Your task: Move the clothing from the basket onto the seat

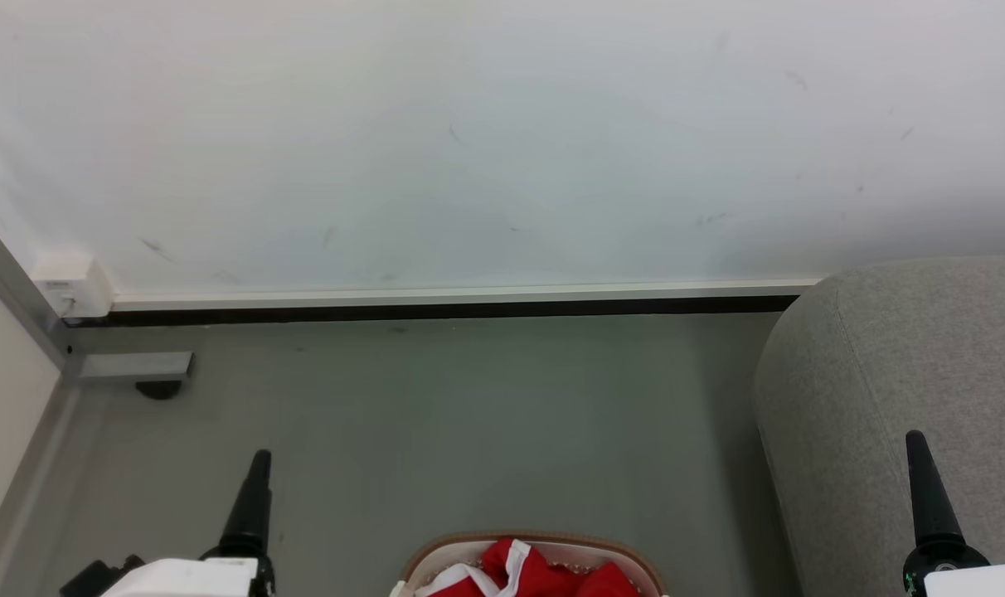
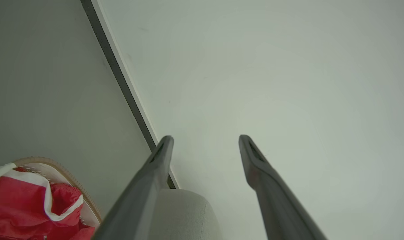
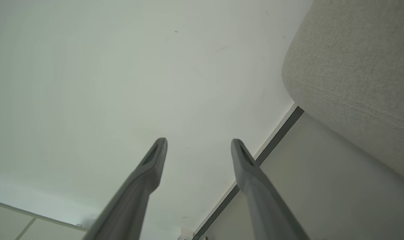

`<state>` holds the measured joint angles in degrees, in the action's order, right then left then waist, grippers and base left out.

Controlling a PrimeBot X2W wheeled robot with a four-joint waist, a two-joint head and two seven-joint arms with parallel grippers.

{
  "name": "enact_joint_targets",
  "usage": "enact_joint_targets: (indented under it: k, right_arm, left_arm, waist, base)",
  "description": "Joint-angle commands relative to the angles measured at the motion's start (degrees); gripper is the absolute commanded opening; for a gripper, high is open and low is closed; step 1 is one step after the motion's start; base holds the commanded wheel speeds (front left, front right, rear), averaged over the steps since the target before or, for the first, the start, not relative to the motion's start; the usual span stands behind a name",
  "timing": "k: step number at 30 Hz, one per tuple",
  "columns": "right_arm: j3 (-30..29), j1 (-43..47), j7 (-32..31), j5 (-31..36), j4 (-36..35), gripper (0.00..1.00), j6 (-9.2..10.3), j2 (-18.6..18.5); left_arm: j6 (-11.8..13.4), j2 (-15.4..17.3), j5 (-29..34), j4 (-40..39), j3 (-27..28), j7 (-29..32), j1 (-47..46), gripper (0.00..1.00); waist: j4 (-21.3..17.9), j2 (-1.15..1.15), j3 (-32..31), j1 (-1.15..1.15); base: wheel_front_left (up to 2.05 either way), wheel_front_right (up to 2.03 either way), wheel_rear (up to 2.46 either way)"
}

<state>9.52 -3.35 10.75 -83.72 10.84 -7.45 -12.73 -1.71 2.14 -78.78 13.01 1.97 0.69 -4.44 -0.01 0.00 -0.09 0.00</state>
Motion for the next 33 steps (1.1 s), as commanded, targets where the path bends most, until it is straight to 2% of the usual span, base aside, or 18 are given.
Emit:
enact_joint_targets:
  k: [1,16,33]
  right_arm:
    - [-0.7,-0.7,0.4,2.7,-1.2,1.00,-0.03,-0.4]
    - [-3.3,-0.3,1.3,24.8,0.1,1.00,-0.03,1.7]
    - [-5.5,-1.1,2.1,42.4,3.6,1.00,-0.04,2.7]
  left_arm:
    - [0.1,0.4,1.9,-0.6,-0.1,-0.7,-1.5,1.00]
    - [1.5,0.6,20.0,-0.4,-2.1,-4.0,-1.9,1.00]
    - [2.0,1.3,39.3,0.2,-3.4,-7.2,-1.6,1.00]
  waist:
    - [0.0,0.00,0.0,0.00]
    - [0.0,0.00,0.0,0.00]
    - [0.3,0.00,0.1,0.00]
  base:
    - [0.00,0.00,0.00]
    - [0.00,0.00,0.00]
    - [0.00,0.00,0.00]
